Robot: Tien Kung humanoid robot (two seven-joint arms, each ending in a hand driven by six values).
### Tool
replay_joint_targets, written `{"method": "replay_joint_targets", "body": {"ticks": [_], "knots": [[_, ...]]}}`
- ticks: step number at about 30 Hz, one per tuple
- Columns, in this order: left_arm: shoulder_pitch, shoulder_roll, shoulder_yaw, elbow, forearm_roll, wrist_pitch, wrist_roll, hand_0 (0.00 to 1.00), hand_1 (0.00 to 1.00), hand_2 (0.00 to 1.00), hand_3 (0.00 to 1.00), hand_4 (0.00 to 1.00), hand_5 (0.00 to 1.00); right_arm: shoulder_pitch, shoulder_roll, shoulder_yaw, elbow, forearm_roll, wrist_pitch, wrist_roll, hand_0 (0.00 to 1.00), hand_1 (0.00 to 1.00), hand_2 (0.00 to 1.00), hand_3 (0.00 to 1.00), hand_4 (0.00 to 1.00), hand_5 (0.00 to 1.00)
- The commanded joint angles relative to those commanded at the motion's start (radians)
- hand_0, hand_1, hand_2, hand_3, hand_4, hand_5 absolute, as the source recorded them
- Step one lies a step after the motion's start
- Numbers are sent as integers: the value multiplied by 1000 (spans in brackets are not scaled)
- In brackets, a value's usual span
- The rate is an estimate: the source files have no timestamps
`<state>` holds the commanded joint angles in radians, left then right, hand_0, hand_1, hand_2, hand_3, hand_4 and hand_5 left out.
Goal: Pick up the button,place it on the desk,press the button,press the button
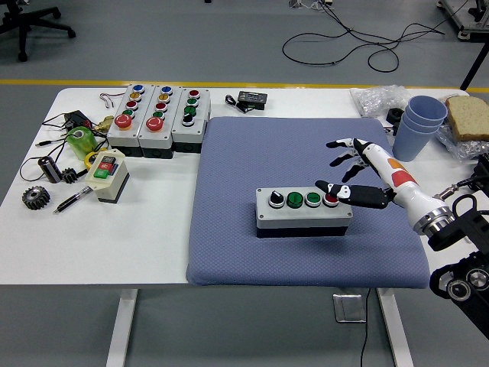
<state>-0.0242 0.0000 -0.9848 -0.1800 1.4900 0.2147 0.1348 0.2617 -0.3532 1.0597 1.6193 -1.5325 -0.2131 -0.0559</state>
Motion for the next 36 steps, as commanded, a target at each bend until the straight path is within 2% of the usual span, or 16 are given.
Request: {"method": "replay_joint_targets", "body": {"ticks": [1,3,6,7,12,13,25,27,36], "knots": [[0,0,0,0,1,0,0,602,633,678,547,365,702,-2,2,-1,-1,39,-16,21,711,649,732,786,862,411],[1,0,2,0,1,-1,0,602,633,678,547,365,702,-6,8,-3,-5,124,-59,70,711,649,732,786,862,411],[2,0,2,0,1,-2,0,602,633,678,547,365,702,-9,13,5,-13,253,-79,97,711,649,732,786,862,411],[2,0,2,0,2,-2,0,603,633,678,547,365,702,-10,15,9,-17,299,-83,102,763,714,763,765,849,402],[1,0,7,0,-11,1,-2,603,633,678,547,365,702,-20,20,47,-62,507,-87,110,763,714,763,765,849,402],[0,0,7,0,-12,2,-2,603,633,678,547,365,702,-21,22,51,-67,546,-86,106,746,700,721,718,814,378],[-5,0,14,0,-24,4,-4,601,634,678,548,363,701,-35,43,60,-138,1043,-66,104,724,678,700,689,797,362],[-6,0,13,0,-23,3,-3,601,634,678,548,363,701,-36,44,60,-146,1084,-63,104,724,678,700,689,797,362],[-7,0,20,0,-33,5,-6,601,633,677,548,362,700,-39,46,72,-171,1098,-51,106,709,663,687,681,805,367]]}}
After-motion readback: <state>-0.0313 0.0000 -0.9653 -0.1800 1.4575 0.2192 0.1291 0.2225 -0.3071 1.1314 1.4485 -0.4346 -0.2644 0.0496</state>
